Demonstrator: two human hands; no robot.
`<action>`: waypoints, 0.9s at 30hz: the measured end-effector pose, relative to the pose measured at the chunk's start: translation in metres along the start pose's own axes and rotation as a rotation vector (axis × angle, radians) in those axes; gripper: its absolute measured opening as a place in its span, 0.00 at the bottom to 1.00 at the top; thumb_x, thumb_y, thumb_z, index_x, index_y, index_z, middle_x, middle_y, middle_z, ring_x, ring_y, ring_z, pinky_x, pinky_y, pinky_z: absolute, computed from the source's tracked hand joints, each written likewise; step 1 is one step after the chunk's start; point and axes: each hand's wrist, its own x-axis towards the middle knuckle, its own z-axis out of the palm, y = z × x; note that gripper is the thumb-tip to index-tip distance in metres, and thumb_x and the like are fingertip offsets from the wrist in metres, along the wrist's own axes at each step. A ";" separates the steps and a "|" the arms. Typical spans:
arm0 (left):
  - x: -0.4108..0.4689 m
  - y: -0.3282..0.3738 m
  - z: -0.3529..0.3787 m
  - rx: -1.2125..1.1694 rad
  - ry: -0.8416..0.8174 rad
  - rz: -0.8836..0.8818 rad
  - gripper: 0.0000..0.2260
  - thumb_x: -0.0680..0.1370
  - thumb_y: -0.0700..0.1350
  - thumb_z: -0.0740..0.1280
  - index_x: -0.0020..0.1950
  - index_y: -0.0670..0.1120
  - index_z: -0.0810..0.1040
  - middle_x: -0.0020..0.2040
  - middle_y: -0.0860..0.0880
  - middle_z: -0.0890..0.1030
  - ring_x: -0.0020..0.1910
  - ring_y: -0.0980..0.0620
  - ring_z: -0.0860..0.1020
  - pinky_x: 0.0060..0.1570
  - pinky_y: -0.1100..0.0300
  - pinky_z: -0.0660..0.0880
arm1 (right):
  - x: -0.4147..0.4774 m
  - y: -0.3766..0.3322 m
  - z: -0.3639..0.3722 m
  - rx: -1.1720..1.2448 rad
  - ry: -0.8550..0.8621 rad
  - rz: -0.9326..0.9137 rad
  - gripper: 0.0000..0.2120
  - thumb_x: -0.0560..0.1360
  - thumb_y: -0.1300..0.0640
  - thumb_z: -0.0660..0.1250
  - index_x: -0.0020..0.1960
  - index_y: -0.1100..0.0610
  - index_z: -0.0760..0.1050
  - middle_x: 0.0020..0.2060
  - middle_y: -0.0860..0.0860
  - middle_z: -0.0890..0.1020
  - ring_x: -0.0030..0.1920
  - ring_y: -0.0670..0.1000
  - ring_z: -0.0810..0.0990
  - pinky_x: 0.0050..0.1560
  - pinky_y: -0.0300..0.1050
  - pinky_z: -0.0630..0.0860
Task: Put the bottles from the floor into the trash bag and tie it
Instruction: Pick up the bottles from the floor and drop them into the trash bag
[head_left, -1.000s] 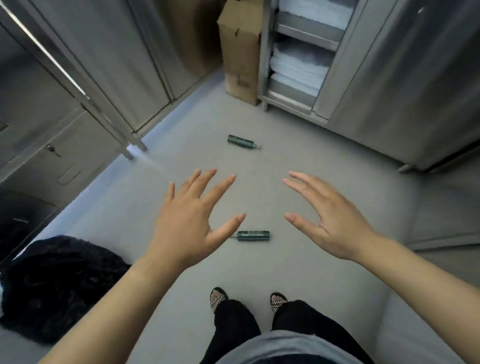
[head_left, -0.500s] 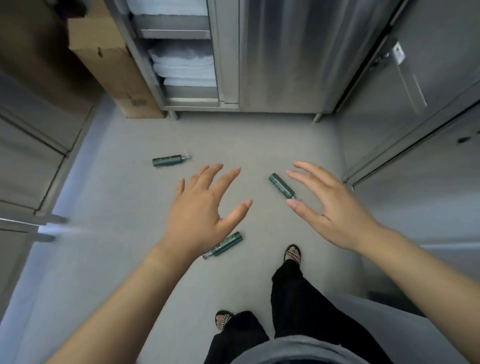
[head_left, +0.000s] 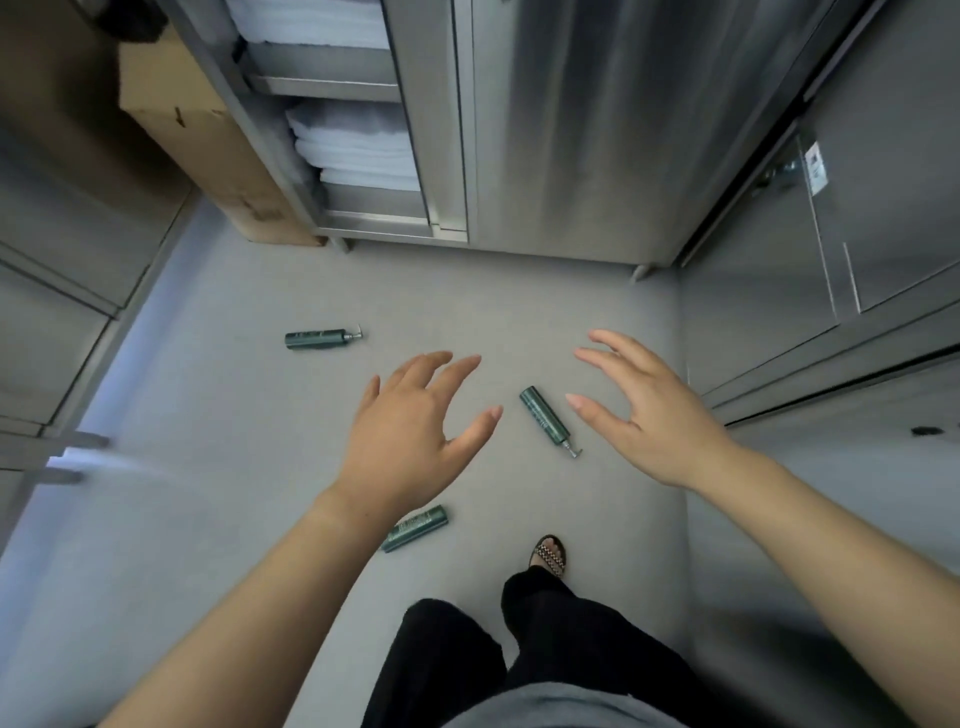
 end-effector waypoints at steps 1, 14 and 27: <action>0.010 0.002 0.001 -0.003 0.001 -0.006 0.28 0.73 0.65 0.51 0.71 0.57 0.64 0.71 0.52 0.68 0.71 0.51 0.64 0.69 0.43 0.61 | 0.006 0.007 -0.004 0.003 -0.004 0.011 0.34 0.70 0.32 0.51 0.67 0.53 0.69 0.71 0.51 0.66 0.71 0.50 0.64 0.70 0.49 0.61; 0.147 -0.036 0.044 0.038 -0.161 0.097 0.27 0.74 0.65 0.51 0.69 0.54 0.68 0.69 0.51 0.71 0.68 0.49 0.69 0.66 0.44 0.63 | 0.060 0.071 0.037 -0.077 -0.084 0.155 0.27 0.72 0.47 0.68 0.68 0.54 0.68 0.70 0.52 0.68 0.69 0.54 0.67 0.67 0.46 0.62; 0.291 -0.143 0.345 0.033 -0.357 -0.065 0.23 0.78 0.59 0.55 0.70 0.52 0.66 0.69 0.48 0.70 0.59 0.45 0.75 0.64 0.46 0.67 | 0.188 0.302 0.283 -0.038 -0.304 0.238 0.29 0.74 0.44 0.64 0.72 0.53 0.61 0.73 0.53 0.62 0.71 0.56 0.61 0.67 0.53 0.64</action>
